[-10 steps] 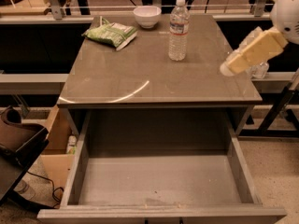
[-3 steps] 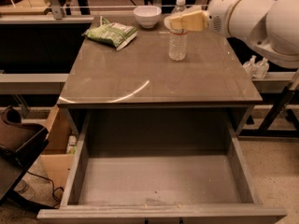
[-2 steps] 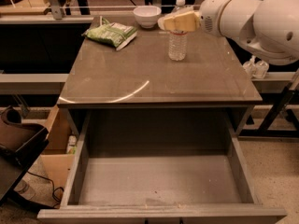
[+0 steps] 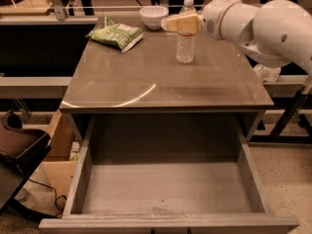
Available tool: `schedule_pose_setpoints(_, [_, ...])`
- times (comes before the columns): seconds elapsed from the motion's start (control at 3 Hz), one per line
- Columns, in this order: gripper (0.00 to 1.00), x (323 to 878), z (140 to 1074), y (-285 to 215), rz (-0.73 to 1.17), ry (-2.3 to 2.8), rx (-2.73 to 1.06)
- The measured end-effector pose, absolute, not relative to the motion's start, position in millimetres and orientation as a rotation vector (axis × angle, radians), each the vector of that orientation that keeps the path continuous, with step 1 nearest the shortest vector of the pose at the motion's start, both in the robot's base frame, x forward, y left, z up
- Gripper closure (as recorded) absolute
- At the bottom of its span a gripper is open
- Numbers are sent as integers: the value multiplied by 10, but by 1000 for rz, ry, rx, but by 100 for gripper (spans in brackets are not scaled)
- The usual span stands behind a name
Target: Place water bottle into top drawer
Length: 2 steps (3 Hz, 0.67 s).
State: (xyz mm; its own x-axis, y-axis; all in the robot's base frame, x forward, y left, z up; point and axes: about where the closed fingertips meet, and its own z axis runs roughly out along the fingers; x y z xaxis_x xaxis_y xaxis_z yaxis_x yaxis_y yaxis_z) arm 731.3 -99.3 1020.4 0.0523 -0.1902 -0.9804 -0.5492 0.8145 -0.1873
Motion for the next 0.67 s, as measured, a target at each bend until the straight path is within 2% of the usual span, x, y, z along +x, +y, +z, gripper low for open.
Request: schedule_pose_setpoints(0.67, [0,7647,9931,-1017,402,1529,-566])
